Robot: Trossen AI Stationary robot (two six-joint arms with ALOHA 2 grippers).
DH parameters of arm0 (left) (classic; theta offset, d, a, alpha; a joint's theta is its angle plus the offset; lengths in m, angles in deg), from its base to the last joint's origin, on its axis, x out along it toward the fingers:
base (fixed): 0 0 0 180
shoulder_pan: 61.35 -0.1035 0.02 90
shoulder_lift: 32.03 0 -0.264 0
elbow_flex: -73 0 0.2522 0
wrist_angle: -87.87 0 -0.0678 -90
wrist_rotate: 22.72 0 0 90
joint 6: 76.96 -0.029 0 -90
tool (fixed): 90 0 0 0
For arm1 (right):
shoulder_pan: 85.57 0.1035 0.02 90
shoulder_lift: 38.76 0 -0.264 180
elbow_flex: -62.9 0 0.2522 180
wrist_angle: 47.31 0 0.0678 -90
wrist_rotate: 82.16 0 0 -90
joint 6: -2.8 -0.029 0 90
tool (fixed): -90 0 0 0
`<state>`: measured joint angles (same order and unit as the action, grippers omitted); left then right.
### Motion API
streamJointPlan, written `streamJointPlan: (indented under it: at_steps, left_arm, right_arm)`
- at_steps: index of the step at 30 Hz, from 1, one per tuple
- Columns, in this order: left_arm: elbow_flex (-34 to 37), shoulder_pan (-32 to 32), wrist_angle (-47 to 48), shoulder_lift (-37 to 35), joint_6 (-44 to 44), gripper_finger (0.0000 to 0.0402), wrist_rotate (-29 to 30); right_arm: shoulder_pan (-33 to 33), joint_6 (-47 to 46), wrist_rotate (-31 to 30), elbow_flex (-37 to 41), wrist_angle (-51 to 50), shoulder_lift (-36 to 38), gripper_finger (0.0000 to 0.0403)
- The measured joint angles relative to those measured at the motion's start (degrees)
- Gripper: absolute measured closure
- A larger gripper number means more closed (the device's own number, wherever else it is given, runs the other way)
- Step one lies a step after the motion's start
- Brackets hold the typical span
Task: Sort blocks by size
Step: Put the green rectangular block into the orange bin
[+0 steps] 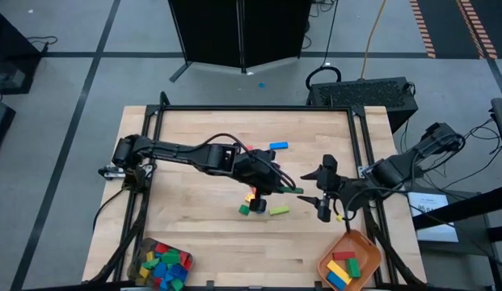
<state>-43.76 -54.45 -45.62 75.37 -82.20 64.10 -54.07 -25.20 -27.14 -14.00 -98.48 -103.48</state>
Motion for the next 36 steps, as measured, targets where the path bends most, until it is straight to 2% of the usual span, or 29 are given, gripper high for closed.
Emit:
streamJointPlan:
  at_steps: [5, 11, 15, 20, 25, 33, 36]
  left_arm:
    - [0.00, 0.00, -0.66, 0.00, 0.02, 0.0362, 0.05]
    - [0.00, 0.02, -0.83, 0.00, 0.02, 0.0362, 0.42]
    - [0.00, 0.00, -0.83, 0.00, -0.02, 0.0362, 0.42]
    - [0.00, -0.02, -0.69, 0.00, -0.07, 0.0362, 0.57]
    - [0.00, 0.00, -0.42, 0.00, -0.01, 0.0354, 0.57]
    - [-0.07, -0.11, 6.63, 0.00, -5.58, 0.0247, 0.39]
    - [-0.07, -0.15, 9.94, 0.00, -6.50, 0.0214, 0.41]
  right_arm:
    - [-1.63, 1.21, 2.56, 0.00, 0.07, -1.70, 0.0153]
    - [-2.69, 2.90, 3.62, 0.00, 1.58, -4.27, 0.0208]
    - [-3.54, 3.26, 3.59, 0.00, 3.09, -5.31, 0.0264]
    - [-3.76, 3.83, 3.49, 0.00, 2.94, -5.32, 0.0364]
    - [-3.59, 2.72, 3.68, 0.00, 2.95, -5.32, 0.0370]
    - [0.42, -4.76, 6.63, 0.00, -0.36, -5.32, 0.0370]
    - [2.96, -10.75, 8.92, 0.00, -2.77, -5.30, 0.0370]
